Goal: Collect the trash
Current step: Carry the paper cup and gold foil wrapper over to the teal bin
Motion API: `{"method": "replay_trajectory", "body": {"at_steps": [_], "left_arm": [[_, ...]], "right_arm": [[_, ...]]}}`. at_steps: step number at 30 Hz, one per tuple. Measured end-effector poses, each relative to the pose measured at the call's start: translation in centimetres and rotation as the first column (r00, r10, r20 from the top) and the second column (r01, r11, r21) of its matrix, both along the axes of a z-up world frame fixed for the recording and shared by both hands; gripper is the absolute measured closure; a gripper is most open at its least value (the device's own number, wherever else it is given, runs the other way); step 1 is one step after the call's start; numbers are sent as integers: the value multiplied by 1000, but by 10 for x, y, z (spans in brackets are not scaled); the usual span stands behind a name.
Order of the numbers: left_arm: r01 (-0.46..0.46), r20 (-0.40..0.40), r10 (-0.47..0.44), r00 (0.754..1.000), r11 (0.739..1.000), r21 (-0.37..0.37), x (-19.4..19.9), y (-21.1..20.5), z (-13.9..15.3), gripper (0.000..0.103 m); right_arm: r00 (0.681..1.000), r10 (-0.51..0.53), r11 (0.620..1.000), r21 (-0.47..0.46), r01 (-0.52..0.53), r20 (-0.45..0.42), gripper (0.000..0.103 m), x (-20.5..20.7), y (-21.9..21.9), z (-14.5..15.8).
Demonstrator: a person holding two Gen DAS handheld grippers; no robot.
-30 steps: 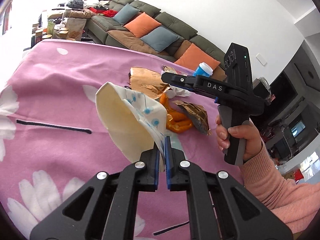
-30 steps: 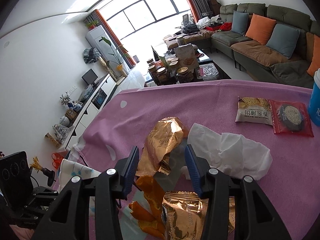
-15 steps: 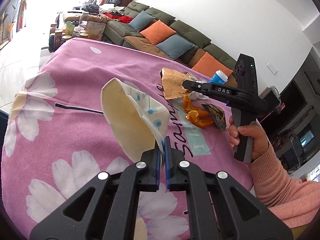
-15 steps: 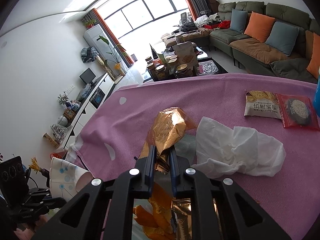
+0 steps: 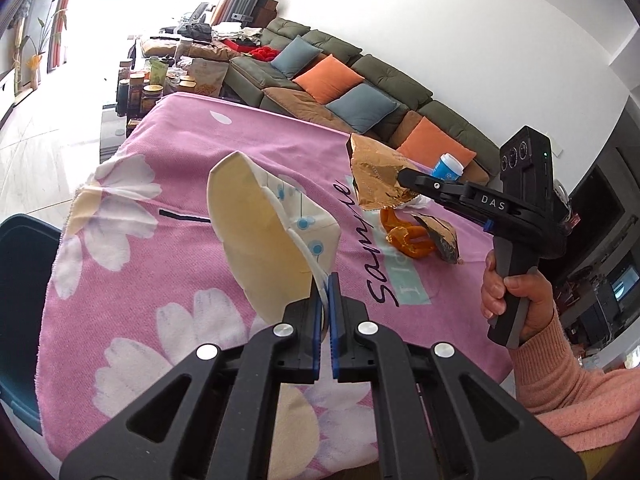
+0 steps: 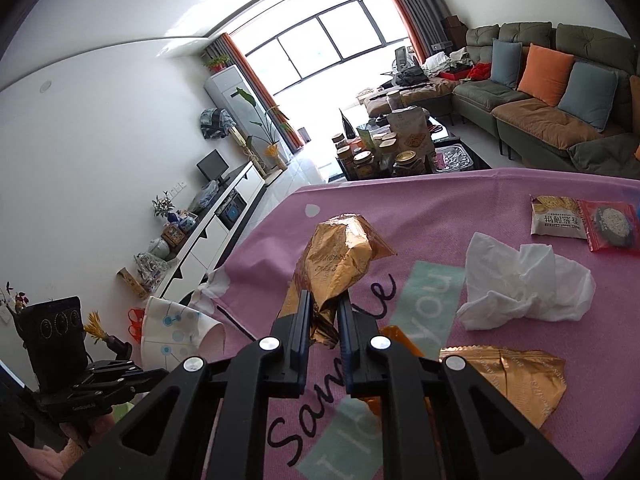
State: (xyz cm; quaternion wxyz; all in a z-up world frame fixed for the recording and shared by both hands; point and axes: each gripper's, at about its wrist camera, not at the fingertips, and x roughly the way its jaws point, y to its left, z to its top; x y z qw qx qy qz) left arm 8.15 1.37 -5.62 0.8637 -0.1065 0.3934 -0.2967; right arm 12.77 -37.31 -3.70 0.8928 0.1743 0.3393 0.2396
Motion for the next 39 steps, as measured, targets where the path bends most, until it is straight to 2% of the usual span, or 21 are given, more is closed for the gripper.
{"method": "replay_trajectory", "body": {"at_steps": [6, 19, 39], "left_arm": [[-19, 14, 18, 1000, 999, 28, -9, 7, 5, 100], [-76, 26, 75, 997, 997, 35, -24, 33, 9, 100], [-171, 36, 169, 985, 984, 49, -42, 73, 11, 100]], "right_arm": [[999, 46, 999, 20, -47, 11, 91, -11, 14, 0], [991, 129, 990, 47, -130, 19, 91, -26, 49, -1], [972, 235, 971, 47, -235, 9, 91, -25, 99, -5]]}}
